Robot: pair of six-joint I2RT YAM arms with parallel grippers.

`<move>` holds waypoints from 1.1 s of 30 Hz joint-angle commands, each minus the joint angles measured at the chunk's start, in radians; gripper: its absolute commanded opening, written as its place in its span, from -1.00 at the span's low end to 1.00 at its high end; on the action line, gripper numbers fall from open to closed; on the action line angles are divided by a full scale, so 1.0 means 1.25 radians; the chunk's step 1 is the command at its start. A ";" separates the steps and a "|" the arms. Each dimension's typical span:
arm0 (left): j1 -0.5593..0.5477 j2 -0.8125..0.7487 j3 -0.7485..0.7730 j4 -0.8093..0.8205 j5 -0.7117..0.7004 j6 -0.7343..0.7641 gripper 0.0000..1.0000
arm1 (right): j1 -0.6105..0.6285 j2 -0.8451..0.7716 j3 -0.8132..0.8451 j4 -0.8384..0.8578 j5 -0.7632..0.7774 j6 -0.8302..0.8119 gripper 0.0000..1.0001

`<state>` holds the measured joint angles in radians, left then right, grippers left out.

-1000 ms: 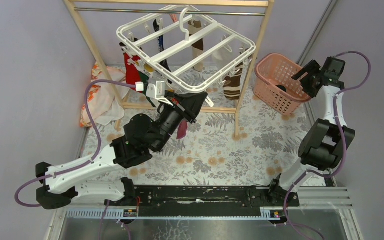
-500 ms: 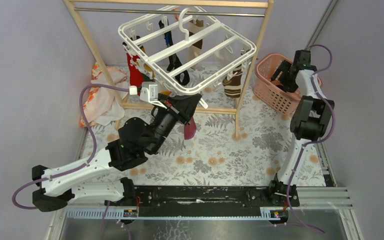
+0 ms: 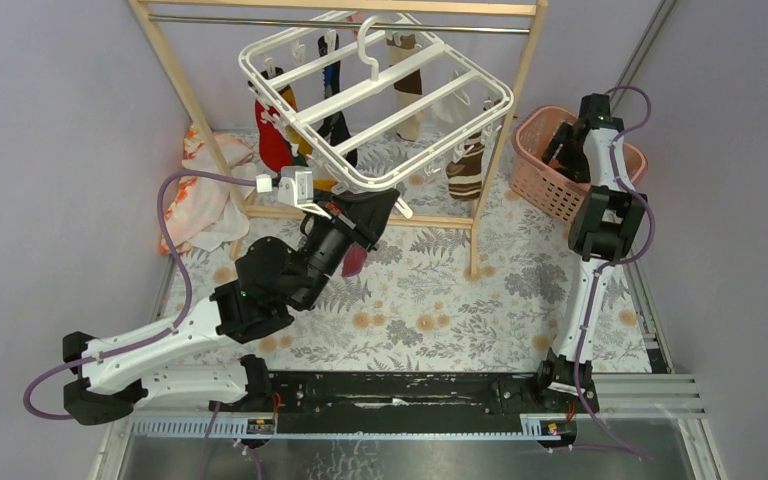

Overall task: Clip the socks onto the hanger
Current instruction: Pick up the sock from the bin.

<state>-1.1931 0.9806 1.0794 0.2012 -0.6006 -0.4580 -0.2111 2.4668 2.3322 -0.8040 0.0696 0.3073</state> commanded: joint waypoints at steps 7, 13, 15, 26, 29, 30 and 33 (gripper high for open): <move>0.002 -0.001 -0.021 0.009 0.002 0.008 -1.00 | 0.024 -0.137 -0.259 0.060 0.011 -0.037 0.78; 0.003 -0.024 -0.038 0.012 -0.003 0.003 -1.00 | 0.030 -0.100 -0.254 -0.006 0.019 -0.055 0.64; 0.003 -0.029 -0.042 0.011 -0.004 0.002 -1.00 | 0.039 -0.104 -0.282 -0.003 0.030 -0.064 0.49; 0.003 -0.042 -0.050 0.007 -0.005 -0.001 -1.00 | 0.048 -0.264 -0.523 0.181 0.011 -0.055 -1.00; 0.003 -0.043 -0.051 0.004 -0.003 -0.004 -1.00 | 0.047 -0.348 -0.591 0.250 -0.012 -0.040 -1.00; 0.003 -0.043 -0.051 0.003 -0.002 -0.004 -1.00 | 0.047 -0.373 -0.596 0.256 -0.015 -0.035 -1.00; 0.003 -0.048 -0.051 -0.001 -0.002 -0.004 -1.00 | 0.053 -0.406 -0.583 0.238 -0.020 -0.039 -1.00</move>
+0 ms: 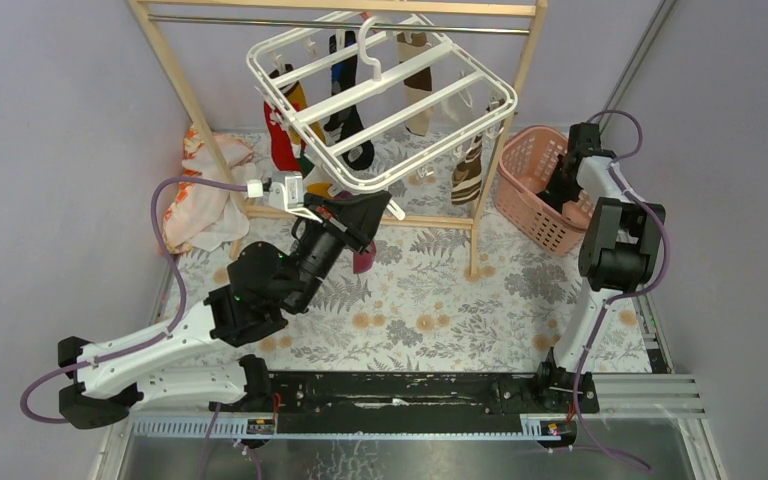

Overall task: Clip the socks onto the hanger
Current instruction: Pick up the sock from the bin.

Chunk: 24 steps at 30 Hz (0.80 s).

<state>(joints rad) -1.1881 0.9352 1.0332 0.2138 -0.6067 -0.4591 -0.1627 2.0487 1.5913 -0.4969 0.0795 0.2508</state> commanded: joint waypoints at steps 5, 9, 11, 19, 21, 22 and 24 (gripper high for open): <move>-0.001 -0.019 -0.018 -0.010 0.003 -0.002 -1.00 | 0.044 -0.045 0.084 -0.141 0.013 -0.044 -0.29; -0.001 -0.023 -0.023 -0.002 0.008 -0.007 -1.00 | 0.067 -0.034 0.043 -0.138 0.041 -0.063 0.23; -0.001 -0.023 -0.024 0.003 0.010 -0.006 -1.00 | 0.067 -0.026 0.007 -0.116 0.035 -0.059 0.38; -0.001 -0.039 -0.030 0.001 0.014 -0.011 -1.00 | 0.083 0.015 -0.044 -0.097 0.157 -0.033 0.49; -0.001 -0.046 -0.035 0.001 0.014 -0.013 -1.00 | 0.084 0.034 -0.053 -0.088 0.169 -0.022 0.49; -0.001 -0.047 -0.035 0.001 0.014 -0.012 -1.00 | 0.084 0.047 -0.053 -0.089 0.166 -0.019 0.41; -0.001 -0.051 -0.035 -0.004 0.009 -0.009 -1.00 | 0.084 0.068 -0.041 -0.101 0.150 -0.013 0.09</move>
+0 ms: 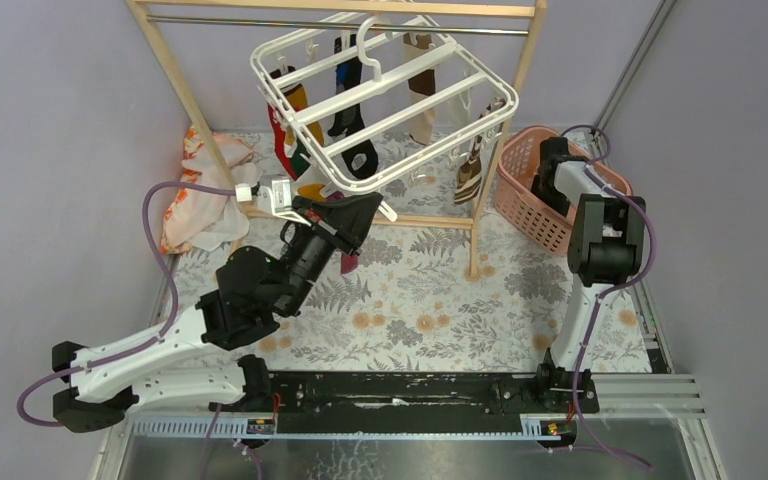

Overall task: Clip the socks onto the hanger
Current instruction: Pick up the sock from the bin.

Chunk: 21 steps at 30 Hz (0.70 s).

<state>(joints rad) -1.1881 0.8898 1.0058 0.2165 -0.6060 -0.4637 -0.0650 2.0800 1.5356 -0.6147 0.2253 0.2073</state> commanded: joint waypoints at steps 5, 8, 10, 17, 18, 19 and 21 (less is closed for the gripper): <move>-0.001 -0.025 -0.018 -0.008 -0.001 -0.003 -1.00 | 0.005 0.017 -0.001 0.017 0.012 0.035 -1.00; -0.001 -0.035 -0.027 -0.010 -0.008 -0.005 -1.00 | 0.005 -0.034 -0.006 0.026 0.004 0.042 -1.00; 0.000 -0.041 -0.030 -0.013 -0.009 -0.005 -1.00 | 0.006 -0.100 -0.027 0.050 -0.008 0.043 -1.00; -0.001 -0.049 -0.036 -0.018 -0.002 -0.007 -1.00 | 0.005 -0.338 -0.089 0.148 -0.013 0.064 -1.00; 0.000 -0.049 -0.035 -0.020 0.000 -0.006 -1.00 | 0.005 -0.365 -0.088 0.158 -0.009 0.065 -1.00; 0.000 -0.049 -0.035 -0.022 0.002 -0.007 -1.00 | 0.005 -0.391 -0.081 0.164 -0.008 0.064 -1.00; -0.001 -0.049 -0.035 -0.024 0.002 -0.006 -1.00 | 0.005 -0.425 -0.047 0.153 -0.011 0.066 -1.00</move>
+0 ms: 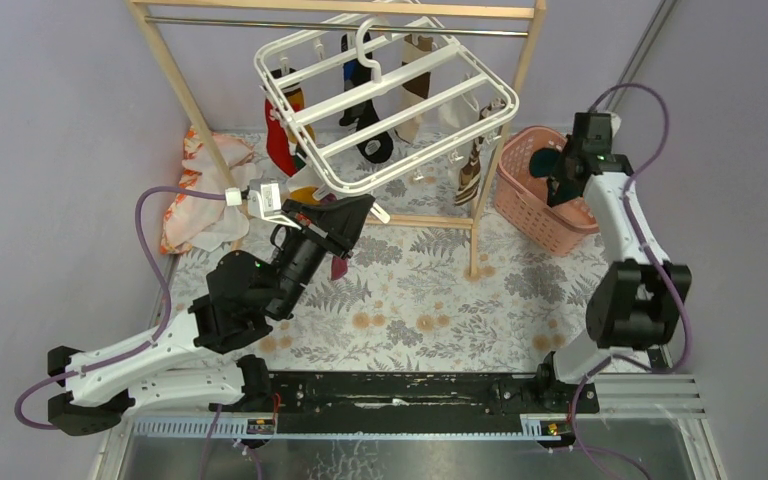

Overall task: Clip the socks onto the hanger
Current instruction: Pick up the sock from the bin, then move the bin to the center of the board.

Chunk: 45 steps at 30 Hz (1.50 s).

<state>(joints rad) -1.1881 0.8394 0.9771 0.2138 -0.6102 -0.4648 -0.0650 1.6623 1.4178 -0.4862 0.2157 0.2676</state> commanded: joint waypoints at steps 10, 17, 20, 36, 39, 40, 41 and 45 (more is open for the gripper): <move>0.000 -0.003 -0.002 -0.031 0.022 -0.012 -1.00 | 0.005 -0.258 0.119 -0.013 -0.254 0.034 -1.00; -0.001 0.015 0.004 -0.026 0.034 -0.019 -1.00 | 0.020 -0.388 -0.038 -0.021 -0.337 0.066 -1.00; 0.000 0.031 0.010 -0.025 0.048 -0.027 -1.00 | 0.038 -0.399 -0.109 -0.029 -0.356 0.061 -1.00; -0.001 -0.008 0.016 -0.084 0.021 -0.029 -1.00 | -0.066 -0.193 -0.258 0.229 -0.452 0.170 -1.00; -0.001 -0.016 0.006 -0.084 0.013 -0.030 -1.00 | -0.089 -0.170 -0.222 0.227 -0.404 0.168 -1.00; -0.001 -0.016 0.004 -0.084 0.013 -0.031 -1.00 | -0.095 -0.162 -0.208 0.222 -0.398 0.167 -1.00; -0.001 -0.016 0.004 -0.084 0.013 -0.032 -1.00 | -0.102 -0.152 -0.194 0.218 -0.397 0.168 -1.00; -0.001 -0.015 0.010 -0.091 0.016 -0.028 -1.00 | -0.107 -0.160 -0.171 0.213 -0.437 0.170 -1.00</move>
<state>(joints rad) -1.1828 0.8261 0.9833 0.1570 -0.5915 -0.5030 -0.1940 1.4925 1.1305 -0.2779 -0.2996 0.4660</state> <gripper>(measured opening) 0.063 0.011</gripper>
